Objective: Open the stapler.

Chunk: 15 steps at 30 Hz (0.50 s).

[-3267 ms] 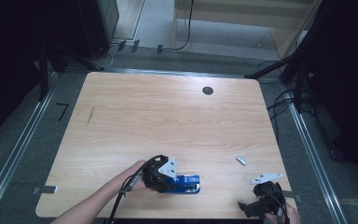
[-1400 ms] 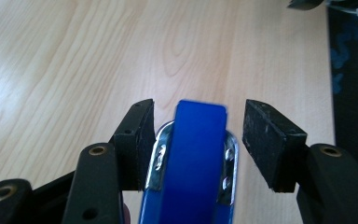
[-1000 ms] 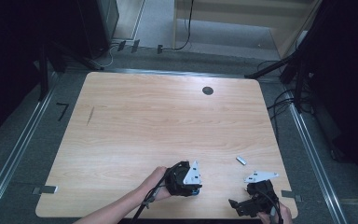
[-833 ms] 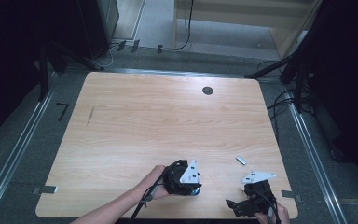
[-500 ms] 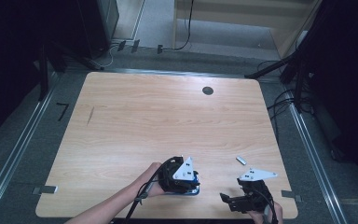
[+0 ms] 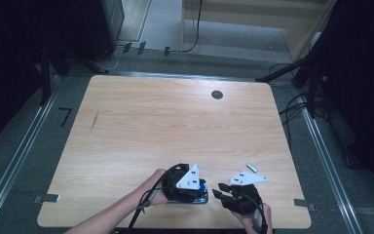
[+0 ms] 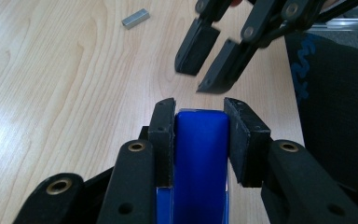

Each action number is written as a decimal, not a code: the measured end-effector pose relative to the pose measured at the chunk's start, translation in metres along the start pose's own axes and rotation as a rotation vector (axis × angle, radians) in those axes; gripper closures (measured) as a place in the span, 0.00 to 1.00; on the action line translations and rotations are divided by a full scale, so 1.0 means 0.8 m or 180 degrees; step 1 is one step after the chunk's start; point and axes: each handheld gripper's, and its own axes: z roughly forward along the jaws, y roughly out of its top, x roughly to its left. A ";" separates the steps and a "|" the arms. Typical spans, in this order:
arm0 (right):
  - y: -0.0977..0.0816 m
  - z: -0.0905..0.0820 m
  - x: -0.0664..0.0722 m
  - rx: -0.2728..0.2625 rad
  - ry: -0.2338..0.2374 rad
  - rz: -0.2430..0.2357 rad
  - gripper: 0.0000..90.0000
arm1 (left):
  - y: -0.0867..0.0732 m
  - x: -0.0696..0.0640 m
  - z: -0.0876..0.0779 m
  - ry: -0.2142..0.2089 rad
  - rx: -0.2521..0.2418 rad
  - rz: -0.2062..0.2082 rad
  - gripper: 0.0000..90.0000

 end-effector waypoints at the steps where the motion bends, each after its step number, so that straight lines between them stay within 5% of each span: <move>1: 0.002 0.002 0.002 -0.0010 0.0021 -0.0016 0.78 | 0.000 0.000 -0.001 -0.0006 -0.0006 0.0004 0.74; 15: 0.011 0.027 0.008 -0.0010 0.0190 0.0036 0.84 | -0.003 -0.004 -0.008 0.0040 -0.0091 0.0029 0.74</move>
